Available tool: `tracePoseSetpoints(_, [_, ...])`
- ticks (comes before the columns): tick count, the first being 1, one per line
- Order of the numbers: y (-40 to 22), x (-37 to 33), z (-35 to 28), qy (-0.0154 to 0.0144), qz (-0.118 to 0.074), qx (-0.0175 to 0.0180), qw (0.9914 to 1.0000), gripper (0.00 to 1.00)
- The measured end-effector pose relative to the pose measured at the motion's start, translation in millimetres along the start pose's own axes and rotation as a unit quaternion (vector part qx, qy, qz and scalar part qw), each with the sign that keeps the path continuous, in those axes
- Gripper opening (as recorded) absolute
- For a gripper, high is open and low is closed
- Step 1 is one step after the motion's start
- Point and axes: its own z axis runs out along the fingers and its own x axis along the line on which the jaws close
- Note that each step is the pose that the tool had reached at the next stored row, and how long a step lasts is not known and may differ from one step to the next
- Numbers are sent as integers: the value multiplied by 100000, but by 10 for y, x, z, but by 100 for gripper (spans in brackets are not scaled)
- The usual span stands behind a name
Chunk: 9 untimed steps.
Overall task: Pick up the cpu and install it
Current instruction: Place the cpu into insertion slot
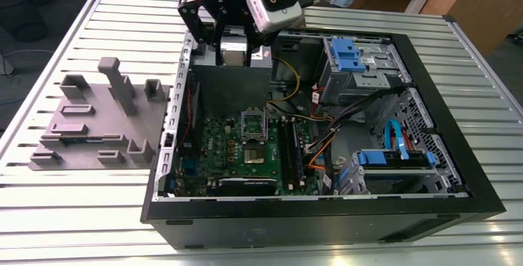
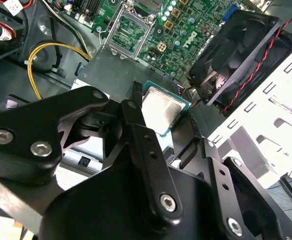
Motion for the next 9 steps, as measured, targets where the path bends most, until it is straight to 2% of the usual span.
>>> tracePoseSetpoints(9, [0,-2,0,-2,-1,-4,100000,47])
